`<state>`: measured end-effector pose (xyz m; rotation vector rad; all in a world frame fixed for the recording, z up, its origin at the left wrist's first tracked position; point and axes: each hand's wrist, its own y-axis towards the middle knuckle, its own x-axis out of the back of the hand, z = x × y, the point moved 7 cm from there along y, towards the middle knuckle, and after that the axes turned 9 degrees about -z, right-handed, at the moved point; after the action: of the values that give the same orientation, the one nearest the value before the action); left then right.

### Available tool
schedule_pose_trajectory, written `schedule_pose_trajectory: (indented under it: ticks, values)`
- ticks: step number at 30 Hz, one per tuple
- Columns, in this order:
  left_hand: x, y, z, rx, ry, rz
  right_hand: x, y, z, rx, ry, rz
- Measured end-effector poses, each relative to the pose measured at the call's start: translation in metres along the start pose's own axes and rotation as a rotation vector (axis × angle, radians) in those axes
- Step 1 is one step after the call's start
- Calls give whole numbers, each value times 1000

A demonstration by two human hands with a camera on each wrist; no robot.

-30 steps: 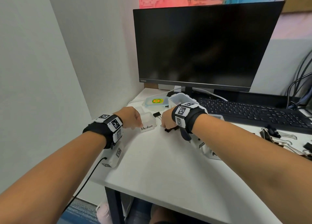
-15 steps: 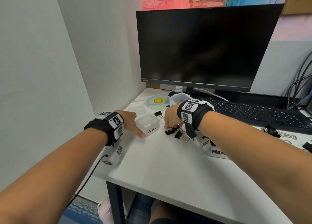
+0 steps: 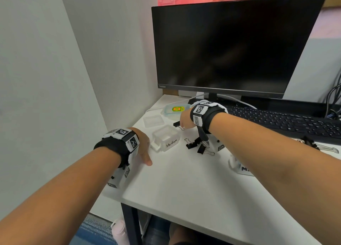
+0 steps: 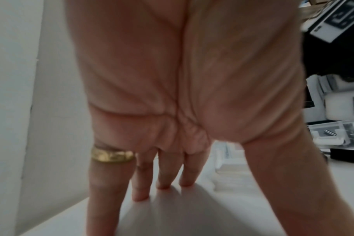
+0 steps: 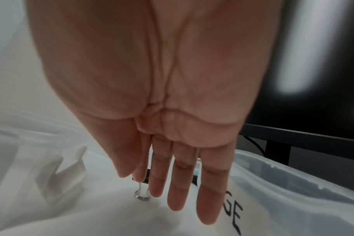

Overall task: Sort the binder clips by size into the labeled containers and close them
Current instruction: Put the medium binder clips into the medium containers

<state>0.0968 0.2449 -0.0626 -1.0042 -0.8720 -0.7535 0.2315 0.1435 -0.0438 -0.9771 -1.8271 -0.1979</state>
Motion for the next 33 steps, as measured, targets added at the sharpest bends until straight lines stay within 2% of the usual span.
schedule_pose_trajectory:
  ticks: [3,5,10,14,16,23,26,28,30,33]
  values:
    - [1,1,-1,-16,36,5,-7,25,6,40,-106,-8]
    - [1,2,-1,-27,46,14,-13,33,8,100,-197,62]
    - [4,2,-2,-42,57,43,1,7,0,25,113,33]
    - [8,-5,-2,-38,3,83,-9,22,-5,-17,124,53]
    - [8,-8,-2,-25,-56,88,-7,9,-6,-13,111,27]
    - [11,-4,-10,3,-178,1,-11,-19,-1,4,191,25]
    - [20,-8,-8,81,-220,-71,-14,-26,0,6,214,50]
    - [25,-8,-6,111,-230,-102,-11,-29,0,24,239,3]
    - [29,-8,-9,89,-252,-116,-7,-32,1,54,240,-57]
    - [30,-8,-15,52,-283,-109,-6,-37,7,120,239,-73]
